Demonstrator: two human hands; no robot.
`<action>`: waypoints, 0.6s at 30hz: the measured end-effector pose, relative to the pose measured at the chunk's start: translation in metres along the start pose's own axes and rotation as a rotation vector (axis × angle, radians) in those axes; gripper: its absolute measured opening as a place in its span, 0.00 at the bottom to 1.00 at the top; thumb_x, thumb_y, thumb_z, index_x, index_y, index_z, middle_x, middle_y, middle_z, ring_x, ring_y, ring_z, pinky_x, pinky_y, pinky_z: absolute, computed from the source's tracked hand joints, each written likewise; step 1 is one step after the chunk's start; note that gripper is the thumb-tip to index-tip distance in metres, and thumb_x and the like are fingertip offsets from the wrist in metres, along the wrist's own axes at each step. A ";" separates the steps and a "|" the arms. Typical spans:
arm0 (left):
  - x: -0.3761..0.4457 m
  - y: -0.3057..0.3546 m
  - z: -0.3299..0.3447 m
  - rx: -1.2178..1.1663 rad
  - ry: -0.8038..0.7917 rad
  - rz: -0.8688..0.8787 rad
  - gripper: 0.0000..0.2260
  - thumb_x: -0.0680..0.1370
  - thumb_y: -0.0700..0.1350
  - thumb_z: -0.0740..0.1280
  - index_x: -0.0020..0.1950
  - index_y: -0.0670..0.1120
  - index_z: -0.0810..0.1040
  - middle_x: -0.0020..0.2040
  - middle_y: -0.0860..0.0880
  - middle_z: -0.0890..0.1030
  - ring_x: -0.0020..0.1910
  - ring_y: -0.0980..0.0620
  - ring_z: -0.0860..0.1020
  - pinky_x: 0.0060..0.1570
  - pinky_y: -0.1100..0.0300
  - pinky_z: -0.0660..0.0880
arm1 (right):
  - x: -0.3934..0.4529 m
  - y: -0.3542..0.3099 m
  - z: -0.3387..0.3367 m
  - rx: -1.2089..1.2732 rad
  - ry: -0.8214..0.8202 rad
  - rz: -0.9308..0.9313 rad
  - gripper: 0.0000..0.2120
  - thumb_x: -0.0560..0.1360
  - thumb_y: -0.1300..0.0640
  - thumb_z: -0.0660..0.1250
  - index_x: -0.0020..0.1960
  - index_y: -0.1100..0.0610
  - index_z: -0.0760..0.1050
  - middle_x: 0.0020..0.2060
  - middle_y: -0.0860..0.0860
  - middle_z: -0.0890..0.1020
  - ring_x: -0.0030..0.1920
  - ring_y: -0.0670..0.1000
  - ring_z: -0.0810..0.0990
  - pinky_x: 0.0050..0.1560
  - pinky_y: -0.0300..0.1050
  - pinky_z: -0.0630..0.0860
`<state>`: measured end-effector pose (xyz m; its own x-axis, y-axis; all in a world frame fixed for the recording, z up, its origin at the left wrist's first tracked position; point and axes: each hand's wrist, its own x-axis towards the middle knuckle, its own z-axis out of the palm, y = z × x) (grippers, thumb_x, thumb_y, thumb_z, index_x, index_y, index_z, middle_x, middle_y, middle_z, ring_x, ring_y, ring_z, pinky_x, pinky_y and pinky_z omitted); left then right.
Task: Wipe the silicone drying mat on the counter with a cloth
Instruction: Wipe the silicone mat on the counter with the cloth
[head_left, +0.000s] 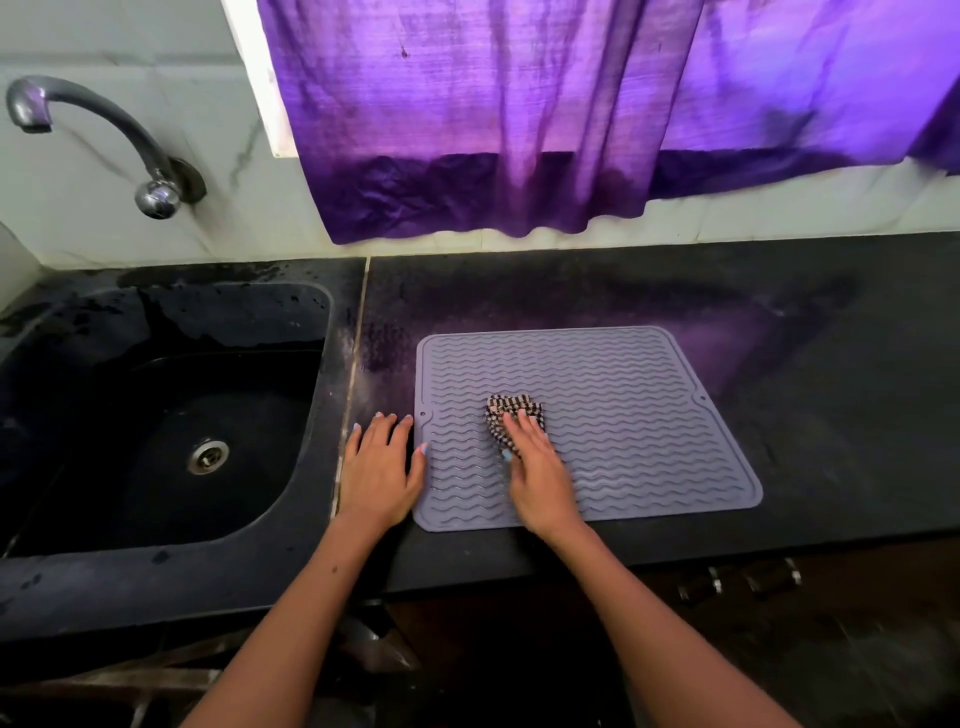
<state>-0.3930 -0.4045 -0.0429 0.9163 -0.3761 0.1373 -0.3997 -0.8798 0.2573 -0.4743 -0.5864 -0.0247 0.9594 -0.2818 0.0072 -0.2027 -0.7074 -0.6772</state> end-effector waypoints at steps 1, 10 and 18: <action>0.003 -0.001 0.000 0.011 -0.007 0.002 0.35 0.73 0.61 0.40 0.71 0.43 0.66 0.72 0.42 0.66 0.73 0.44 0.60 0.72 0.45 0.54 | 0.003 -0.004 -0.007 0.224 0.061 0.097 0.24 0.80 0.63 0.56 0.75 0.54 0.59 0.75 0.51 0.61 0.74 0.48 0.59 0.69 0.35 0.54; 0.027 -0.007 0.005 0.008 -0.111 -0.053 0.29 0.77 0.56 0.42 0.76 0.44 0.54 0.77 0.44 0.52 0.76 0.47 0.49 0.74 0.49 0.46 | 0.009 0.015 -0.031 -0.116 0.104 -0.003 0.25 0.81 0.59 0.53 0.76 0.56 0.50 0.77 0.52 0.51 0.77 0.50 0.48 0.76 0.44 0.44; 0.025 -0.001 0.013 -0.036 -0.012 -0.110 0.31 0.75 0.56 0.44 0.74 0.44 0.60 0.76 0.44 0.57 0.76 0.47 0.52 0.74 0.50 0.47 | 0.008 0.031 -0.018 -0.435 -0.078 -0.077 0.29 0.82 0.50 0.49 0.77 0.56 0.40 0.77 0.54 0.42 0.76 0.51 0.39 0.71 0.44 0.33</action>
<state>-0.3690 -0.4170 -0.0526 0.9549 -0.2814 0.0944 -0.2968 -0.9052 0.3042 -0.4763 -0.6224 -0.0324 0.9835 -0.1796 -0.0210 -0.1774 -0.9360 -0.3040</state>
